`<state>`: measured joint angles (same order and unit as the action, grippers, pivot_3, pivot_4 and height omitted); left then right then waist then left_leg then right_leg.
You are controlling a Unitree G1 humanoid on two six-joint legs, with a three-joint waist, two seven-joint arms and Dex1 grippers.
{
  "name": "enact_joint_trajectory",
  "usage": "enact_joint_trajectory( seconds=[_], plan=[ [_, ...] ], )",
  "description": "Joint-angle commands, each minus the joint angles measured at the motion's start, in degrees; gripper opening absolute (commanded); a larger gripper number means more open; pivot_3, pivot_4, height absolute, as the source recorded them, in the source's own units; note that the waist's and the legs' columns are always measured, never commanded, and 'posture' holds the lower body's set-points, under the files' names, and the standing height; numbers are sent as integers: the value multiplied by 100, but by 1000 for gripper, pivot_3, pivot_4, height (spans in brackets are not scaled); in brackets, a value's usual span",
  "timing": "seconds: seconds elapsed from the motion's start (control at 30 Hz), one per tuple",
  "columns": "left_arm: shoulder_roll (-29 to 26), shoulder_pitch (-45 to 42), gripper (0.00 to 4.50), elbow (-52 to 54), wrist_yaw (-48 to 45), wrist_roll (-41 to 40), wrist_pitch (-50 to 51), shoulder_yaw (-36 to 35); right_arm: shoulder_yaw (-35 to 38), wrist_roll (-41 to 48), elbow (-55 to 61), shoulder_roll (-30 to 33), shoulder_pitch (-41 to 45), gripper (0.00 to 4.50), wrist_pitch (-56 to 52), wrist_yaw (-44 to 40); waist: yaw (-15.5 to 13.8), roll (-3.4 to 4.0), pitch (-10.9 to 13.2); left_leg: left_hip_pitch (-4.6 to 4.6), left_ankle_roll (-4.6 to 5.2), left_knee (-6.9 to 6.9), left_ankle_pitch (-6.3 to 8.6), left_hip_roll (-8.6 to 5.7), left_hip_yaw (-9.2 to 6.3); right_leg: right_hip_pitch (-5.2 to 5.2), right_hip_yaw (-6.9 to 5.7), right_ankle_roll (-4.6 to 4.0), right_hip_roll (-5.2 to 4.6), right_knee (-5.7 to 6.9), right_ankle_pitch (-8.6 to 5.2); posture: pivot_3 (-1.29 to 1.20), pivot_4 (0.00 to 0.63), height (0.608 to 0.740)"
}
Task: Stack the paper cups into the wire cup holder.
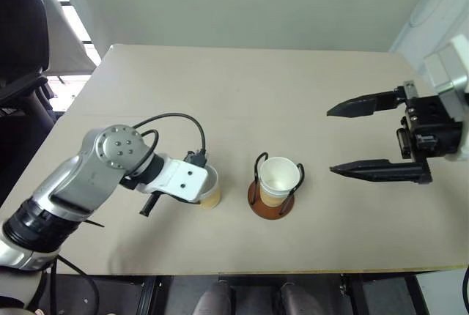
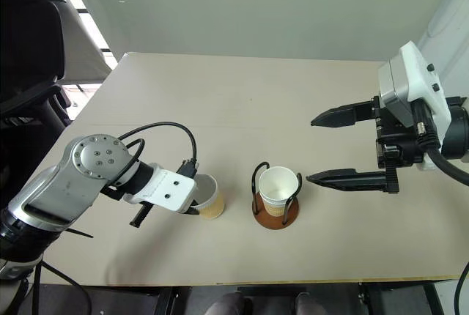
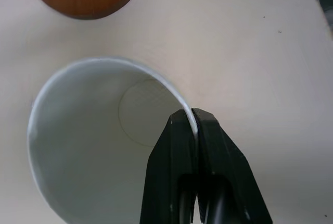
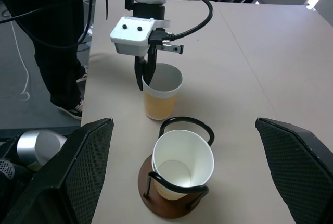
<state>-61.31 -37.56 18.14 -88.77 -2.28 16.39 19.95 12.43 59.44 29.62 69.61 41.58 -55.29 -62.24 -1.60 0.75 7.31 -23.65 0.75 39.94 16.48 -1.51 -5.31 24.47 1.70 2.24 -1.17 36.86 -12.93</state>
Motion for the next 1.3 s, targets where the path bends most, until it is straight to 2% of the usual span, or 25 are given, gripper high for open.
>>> enact_joint_trajectory(
  seconds=[0.03,0.47,0.7,1.0,1.3],
  plan=[
    [51,-254,34,83,-152,-218,170,-158,137,-14,6,29,3,4500,106,13,-1,0,0,0,0,0,0,0,0,0,0,0,0,0,0,0,150,740],
    [400,-1945,34,-473,-128,-1267,1185,-849,67,-973,-382,-54,-624,4500,1034,-362,-11,-1,0,-1,0,5,0,0,0,-1,-1,0,-1,3,0,0,150,740],
    [602,-2776,34,-904,-221,-1591,1279,-866,-103,-1413,-335,-154,-789,4500,1513,-542,-14,-2,0,-1,2,5,1,0,0,-2,-1,2,-1,1,1,0,150,740],
    [1098,-3503,34,-1449,-373,-1860,1193,-378,-7,-1351,-217,182,-1049,4500,1262,-800,-18,-2,0,-5,3,7,2,1,1,-4,-1,5,-1,-5,3,0,150,740],
    [1356,-3996,34,-2013,-373,-2162,650,675,495,-1364,-44,348,-1478,4500,1177,-616,-31,-2,1,-6,4,6,2,1,1,-3,0,7,-1,-7,4,0,150,740]
  ],
)
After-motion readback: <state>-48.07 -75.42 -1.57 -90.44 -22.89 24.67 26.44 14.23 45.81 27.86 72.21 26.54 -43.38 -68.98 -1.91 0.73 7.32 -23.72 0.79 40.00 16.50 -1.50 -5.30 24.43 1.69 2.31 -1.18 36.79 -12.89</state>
